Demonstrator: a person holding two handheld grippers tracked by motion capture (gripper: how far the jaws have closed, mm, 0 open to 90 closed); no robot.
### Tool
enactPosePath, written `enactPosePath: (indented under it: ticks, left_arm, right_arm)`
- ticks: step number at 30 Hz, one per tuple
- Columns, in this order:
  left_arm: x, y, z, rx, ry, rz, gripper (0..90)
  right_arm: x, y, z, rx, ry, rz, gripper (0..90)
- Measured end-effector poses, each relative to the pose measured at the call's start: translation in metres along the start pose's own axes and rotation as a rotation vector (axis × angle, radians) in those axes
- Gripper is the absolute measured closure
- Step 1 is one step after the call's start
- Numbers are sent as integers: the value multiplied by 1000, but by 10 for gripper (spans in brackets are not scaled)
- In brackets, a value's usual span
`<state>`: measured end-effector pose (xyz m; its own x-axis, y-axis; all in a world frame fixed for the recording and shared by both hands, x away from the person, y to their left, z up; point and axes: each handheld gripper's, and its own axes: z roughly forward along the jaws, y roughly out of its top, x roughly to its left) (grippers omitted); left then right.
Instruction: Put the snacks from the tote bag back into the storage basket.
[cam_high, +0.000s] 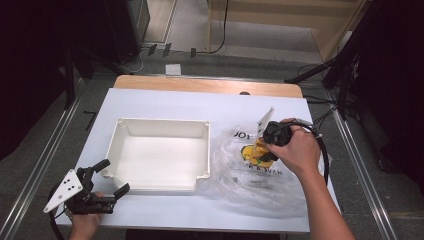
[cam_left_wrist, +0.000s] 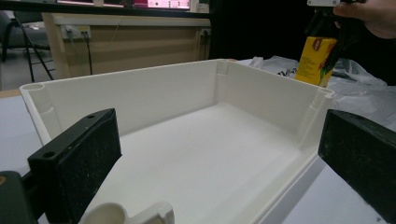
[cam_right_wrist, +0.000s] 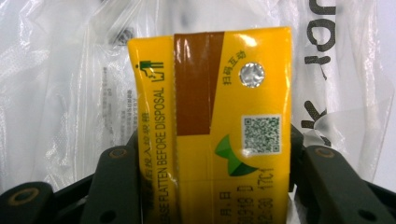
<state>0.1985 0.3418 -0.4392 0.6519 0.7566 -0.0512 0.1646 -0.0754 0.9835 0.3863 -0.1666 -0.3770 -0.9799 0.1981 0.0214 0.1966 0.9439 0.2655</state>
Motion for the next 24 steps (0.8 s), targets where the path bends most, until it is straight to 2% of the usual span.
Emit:
enactPosePath:
  ticks: [8,11,15,18,19,20,24]
  left_arm:
    - [0,0,0,-2,-1,-2,0]
    - [0,0,0,1,1,2,0]
    - [0,0,0,-1,1,2,0]
    - [0,0,0,-1,2,-1,0]
    - [0,0,0,-1,3,0,0]
    - [0,0,0,1,5,1,0]
    - [-1,0,0,0,7,1,0]
  right_arm:
    - [1,3,-1,9,-3,6,518]
    - [1,4,-3,0,-4,-6,518]
    - [1,6,-11,8,-13,-6,519]
    - [2,7,-18,-14,-14,-14,519]
    - [3,7,-22,-15,-5,0,519]
    - [2,7,-22,-22,-7,-12,519]
    - [4,7,-27,-24,-10,-10,519]
